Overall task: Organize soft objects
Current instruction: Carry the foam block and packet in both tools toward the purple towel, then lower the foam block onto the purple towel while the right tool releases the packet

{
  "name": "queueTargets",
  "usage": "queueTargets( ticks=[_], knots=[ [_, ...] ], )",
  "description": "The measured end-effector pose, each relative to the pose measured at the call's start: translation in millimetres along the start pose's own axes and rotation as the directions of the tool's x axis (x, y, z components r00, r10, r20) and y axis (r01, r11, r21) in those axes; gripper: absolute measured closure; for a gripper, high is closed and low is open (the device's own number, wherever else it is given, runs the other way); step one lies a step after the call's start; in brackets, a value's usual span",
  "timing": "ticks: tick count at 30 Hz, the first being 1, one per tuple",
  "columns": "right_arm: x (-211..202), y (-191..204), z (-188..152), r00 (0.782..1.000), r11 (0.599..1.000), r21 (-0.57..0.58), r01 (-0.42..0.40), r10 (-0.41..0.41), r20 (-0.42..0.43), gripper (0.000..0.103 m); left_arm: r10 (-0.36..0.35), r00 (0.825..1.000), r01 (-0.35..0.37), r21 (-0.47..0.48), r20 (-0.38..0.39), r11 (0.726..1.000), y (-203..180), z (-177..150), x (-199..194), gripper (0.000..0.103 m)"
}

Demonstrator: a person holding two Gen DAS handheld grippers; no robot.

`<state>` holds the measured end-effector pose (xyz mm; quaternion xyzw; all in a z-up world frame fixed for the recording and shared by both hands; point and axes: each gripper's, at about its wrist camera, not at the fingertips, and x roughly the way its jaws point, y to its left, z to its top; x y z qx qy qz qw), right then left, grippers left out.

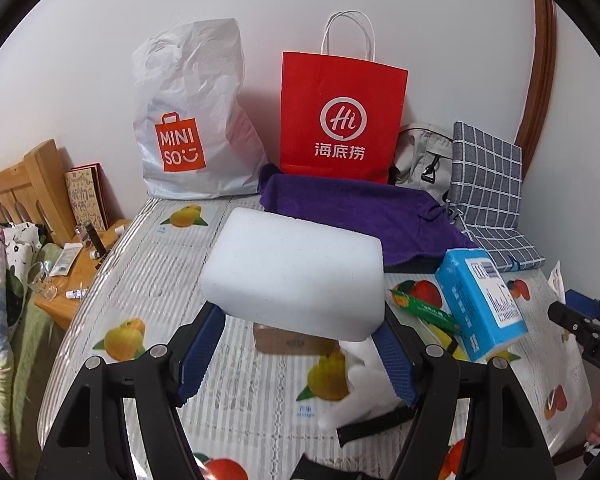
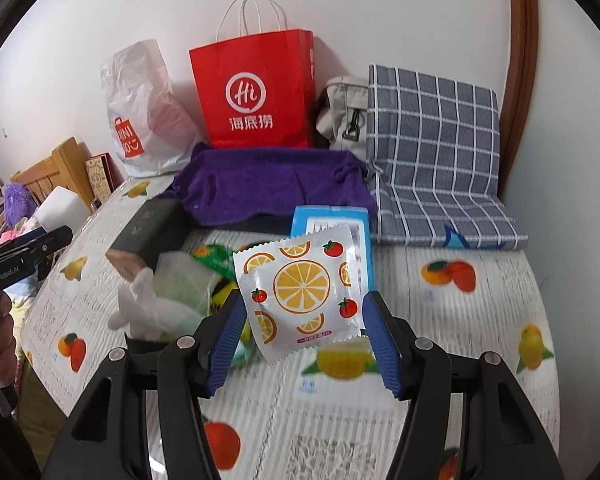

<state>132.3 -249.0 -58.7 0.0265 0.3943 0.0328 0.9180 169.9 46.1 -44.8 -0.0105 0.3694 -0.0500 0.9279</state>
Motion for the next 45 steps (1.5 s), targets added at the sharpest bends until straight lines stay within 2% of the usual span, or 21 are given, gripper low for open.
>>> queueTargets(
  ticks=[14, 25, 30, 37, 42, 45],
  knots=[
    [48, -2, 62, 1.000, 1.000, 0.007, -0.002, 0.002, 0.002, 0.044, 0.024, 0.999, -0.024, 0.010, -0.034, 1.000, -8, 46, 50, 0.031],
    [101, -10, 107, 1.000, 1.000, 0.007, -0.015, 0.016, -0.024, 0.044, -0.005, 0.996, 0.004, -0.010, -0.090, 1.000, -10, 86, 107, 0.030],
    [125, -11, 134, 0.999, 1.000, -0.003, -0.024, 0.024, -0.023, 0.044, -0.057, 0.994, 0.056, -0.013, -0.097, 0.998, -16, 106, 133, 0.030],
    [162, -8, 168, 0.999, 0.999, -0.027, -0.031, 0.030, -0.014, 0.043, -0.071, 0.990, 0.069, -0.026, -0.126, 0.997, -21, 135, 177, 0.030],
    [202, -9, 174, 0.997, 0.998, -0.043, -0.048, 0.046, -0.056, 0.043, -0.068, 0.981, 0.063, -0.033, -0.181, 0.997, -22, 146, 220, 0.030],
    [227, -12, 170, 0.992, 0.997, -0.055, -0.053, 0.046, -0.121, 0.043, -0.066, 0.972, 0.058, -0.040, -0.225, 0.998, -23, 143, 247, 0.030]
  ],
)
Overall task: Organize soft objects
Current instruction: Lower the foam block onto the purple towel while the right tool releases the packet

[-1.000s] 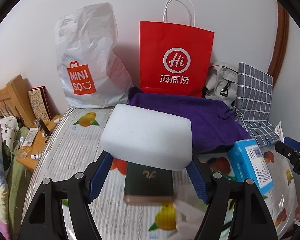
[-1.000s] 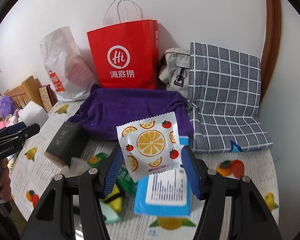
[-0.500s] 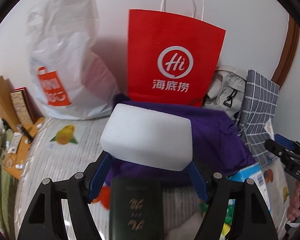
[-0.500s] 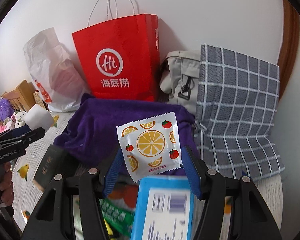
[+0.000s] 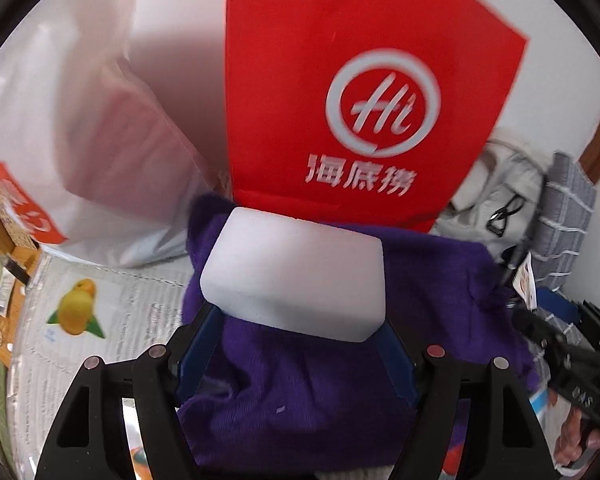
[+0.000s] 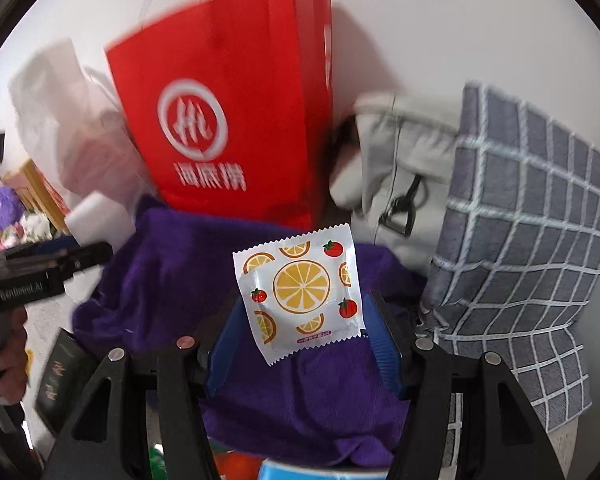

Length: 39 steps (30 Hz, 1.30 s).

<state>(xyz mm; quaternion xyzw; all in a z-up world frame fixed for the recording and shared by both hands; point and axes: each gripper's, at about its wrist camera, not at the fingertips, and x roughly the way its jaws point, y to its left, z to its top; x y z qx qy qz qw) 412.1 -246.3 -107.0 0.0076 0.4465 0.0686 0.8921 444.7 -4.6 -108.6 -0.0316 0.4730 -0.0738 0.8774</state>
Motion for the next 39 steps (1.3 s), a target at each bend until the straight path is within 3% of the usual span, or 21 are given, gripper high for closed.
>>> queueTargets(
  ticks=[4, 11, 17, 24, 28, 34, 39],
  knots=[
    [28, -5, -7, 0.996, 1.000, -0.003, -0.006, 0.006, -0.093, 0.043, -0.008, 0.998, 0.008, -0.005, -0.066, 1.000, -1, 2, 26, 0.030],
    [59, -6, -20, 0.978, 0.999, 0.012, -0.029, 0.031, -0.205, 0.043, 0.010, 0.995, -0.010, -0.002, -0.104, 1.000, 0, 0, 44, 0.029],
    [71, -2, -23, 0.966, 0.999, 0.021, -0.037, 0.042, -0.254, 0.043, -0.019, 0.992, 0.014, -0.036, -0.126, 0.999, 5, 1, 51, 0.028],
    [69, 0, -22, 0.971, 0.998, 0.030, -0.049, 0.055, -0.233, 0.024, -0.052, 0.989, 0.050, -0.017, -0.137, 0.999, -2, 3, 51, 0.023],
    [56, -6, -20, 0.979, 0.996, 0.049, -0.078, 0.086, -0.184, 0.021, -0.042, 0.990, 0.041, -0.011, -0.137, 0.999, -7, 3, 49, 0.015],
    [37, -8, -17, 0.991, 0.996, 0.068, -0.056, 0.064, -0.120, 0.020, -0.047, 0.990, 0.044, -0.022, -0.135, 0.999, -4, 3, 44, 0.014],
    [4, -6, -22, 0.997, 0.992, 0.106, -0.066, 0.069, -0.030, 0.021, -0.062, 0.994, 0.058, -0.045, -0.095, 0.997, 4, 1, 15, 0.014]
  ],
)
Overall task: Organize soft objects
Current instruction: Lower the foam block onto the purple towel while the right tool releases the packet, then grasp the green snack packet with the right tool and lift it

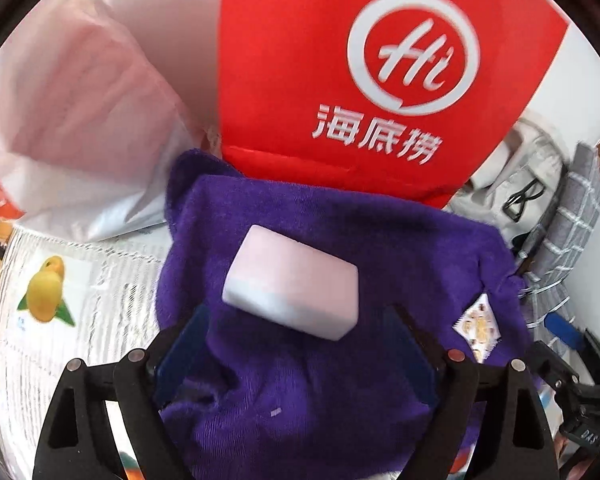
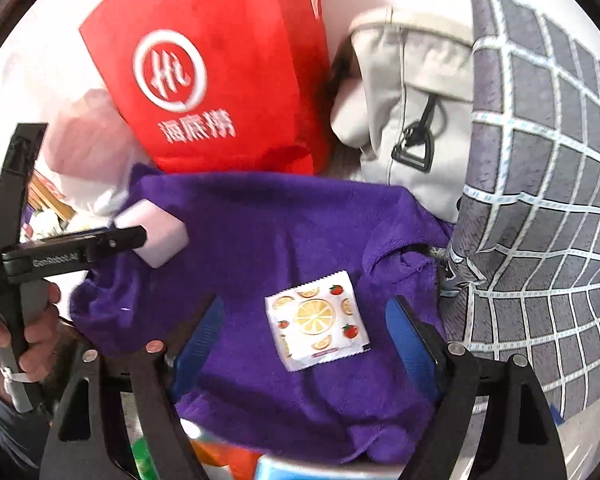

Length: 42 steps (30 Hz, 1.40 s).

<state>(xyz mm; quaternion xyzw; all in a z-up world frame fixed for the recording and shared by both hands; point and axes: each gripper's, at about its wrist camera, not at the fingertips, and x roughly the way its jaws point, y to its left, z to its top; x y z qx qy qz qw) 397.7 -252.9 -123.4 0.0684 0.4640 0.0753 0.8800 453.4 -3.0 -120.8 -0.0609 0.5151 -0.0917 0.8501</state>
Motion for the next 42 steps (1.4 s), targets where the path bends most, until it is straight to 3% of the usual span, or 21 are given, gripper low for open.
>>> queueTargets(
  ticks=[4, 6, 9, 13, 15, 25, 30, 35, 36, 39, 42],
  knots=[
    [-30, 13, -18, 0.998, 0.998, -0.023, -0.051, 0.052, 0.045, 0.021, -0.037, 0.999, 0.037, -0.014, 0.000, 0.999, 3, -13, -22, 0.014],
    [-43, 27, -33, 0.998, 0.997, -0.067, -0.030, 0.033, 0.054, 0.022, -0.034, 0.999, 0.034, 0.005, -0.004, 0.999, 4, -20, -33, 0.014],
    [-53, 47, -57, 0.999, 0.989, -0.149, 0.004, 0.002, 0.042, 0.030, -0.029, 1.000, 0.029, 0.034, 0.008, 0.999, 2, -35, -54, 0.014],
    [-59, 65, -92, 0.999, 0.979, -0.202, -0.033, 0.031, -0.011, 0.046, -0.032, 0.999, 0.032, 0.034, 0.015, 0.999, 16, -60, -72, 0.014],
    [-60, 75, -110, 0.999, 0.967, -0.254, -0.015, 0.007, -0.035, 0.054, -0.031, 0.999, 0.030, 0.037, 0.010, 0.999, 23, -73, -79, 0.014],
    [-58, 92, -155, 0.995, 0.951, -0.307, -0.018, -0.013, -0.101, 0.055, -0.002, 1.000, 0.002, 0.043, 0.002, 0.999, 39, -130, -98, 0.014],
    [-40, 104, -161, 0.982, 0.902, -0.418, 0.108, -0.163, -0.098, 0.055, 0.007, 1.000, -0.006, 0.050, -0.017, 0.999, 47, -152, -103, 0.014],
    [-27, 109, -159, 0.979, 0.884, -0.454, 0.110, -0.176, -0.107, 0.055, -0.009, 1.000, 0.010, 0.030, -0.027, 1.000, 53, -162, -105, 0.014],
    [-25, 109, -157, 0.979, 0.886, -0.452, 0.103, -0.169, -0.110, 0.058, -0.014, 0.999, 0.014, 0.024, -0.031, 1.000, 54, -164, -105, 0.014],
    [-24, 106, -152, 0.983, 0.909, -0.413, 0.057, -0.123, -0.135, 0.089, -0.012, 0.999, 0.012, 0.011, -0.038, 1.000, 56, -168, -106, 0.014],
    [-33, 100, -147, 0.989, 0.932, -0.360, 0.049, -0.097, -0.115, 0.091, -0.012, 0.999, 0.012, 0.005, -0.039, 1.000, 56, -173, -109, 0.014]
  ],
)
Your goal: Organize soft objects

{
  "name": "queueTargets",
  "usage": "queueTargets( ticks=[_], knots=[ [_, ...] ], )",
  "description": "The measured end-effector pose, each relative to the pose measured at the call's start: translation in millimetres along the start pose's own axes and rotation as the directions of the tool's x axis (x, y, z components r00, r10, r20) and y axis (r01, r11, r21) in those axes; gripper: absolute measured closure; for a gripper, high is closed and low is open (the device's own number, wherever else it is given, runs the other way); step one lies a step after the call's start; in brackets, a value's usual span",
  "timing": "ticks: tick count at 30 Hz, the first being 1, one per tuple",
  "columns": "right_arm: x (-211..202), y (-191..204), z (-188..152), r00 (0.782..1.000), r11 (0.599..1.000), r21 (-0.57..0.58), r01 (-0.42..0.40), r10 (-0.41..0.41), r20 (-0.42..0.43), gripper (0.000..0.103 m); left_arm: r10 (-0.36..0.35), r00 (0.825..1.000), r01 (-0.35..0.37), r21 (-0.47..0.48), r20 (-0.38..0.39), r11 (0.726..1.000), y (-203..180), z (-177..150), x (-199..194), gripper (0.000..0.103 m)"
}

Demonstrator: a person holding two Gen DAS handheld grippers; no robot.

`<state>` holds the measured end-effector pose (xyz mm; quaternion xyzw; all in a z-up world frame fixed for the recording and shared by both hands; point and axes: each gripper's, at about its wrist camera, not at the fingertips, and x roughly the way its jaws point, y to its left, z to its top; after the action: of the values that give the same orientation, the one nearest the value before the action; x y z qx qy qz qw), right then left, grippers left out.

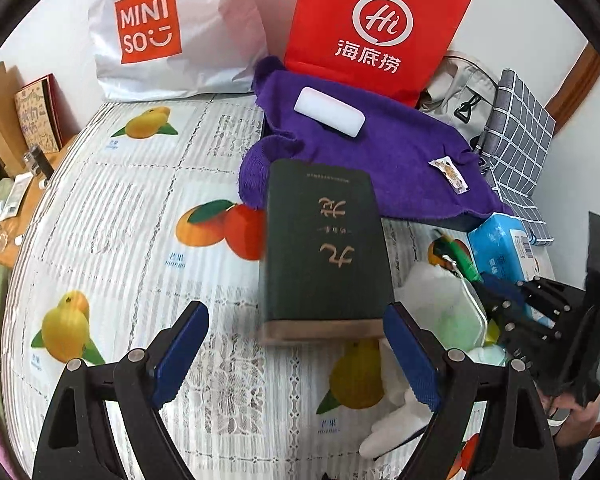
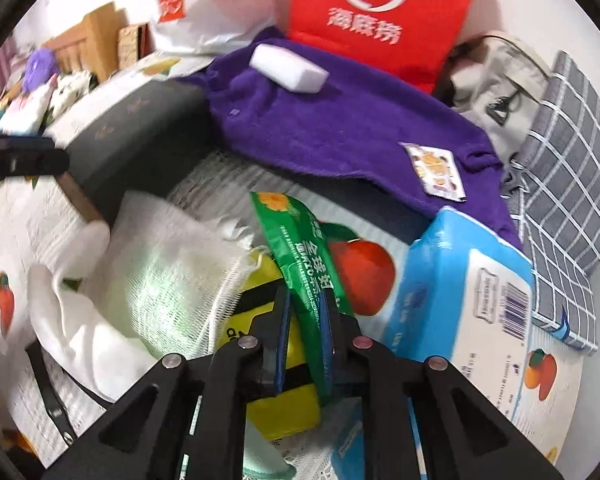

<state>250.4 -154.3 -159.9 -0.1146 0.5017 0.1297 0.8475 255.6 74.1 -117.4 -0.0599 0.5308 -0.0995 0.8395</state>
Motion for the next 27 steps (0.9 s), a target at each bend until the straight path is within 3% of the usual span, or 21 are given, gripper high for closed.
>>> queueTargets(
  ticks=[12, 22, 27],
  knots=[
    [-71, -19, -16, 0.979, 0.966, 0.200, -0.161, 0.130, 0.157, 0.091, 0.014, 1.000, -0.014, -0.017, 0.009, 1.000, -2, -35, -26, 0.014],
    [-112, -2, -72, 0.973, 0.958, 0.216, -0.187, 0.150, 0.175, 0.091, 0.056, 0.998, -0.057, -0.024, -0.042, 0.998, -5, -94, -36, 0.014],
    [-122, 3, -110, 0.985, 0.967, 0.228, -0.118, 0.085, 0.153, 0.091, 0.036, 0.996, -0.040, -0.053, -0.081, 0.998, -8, -125, -35, 0.014]
  ],
)
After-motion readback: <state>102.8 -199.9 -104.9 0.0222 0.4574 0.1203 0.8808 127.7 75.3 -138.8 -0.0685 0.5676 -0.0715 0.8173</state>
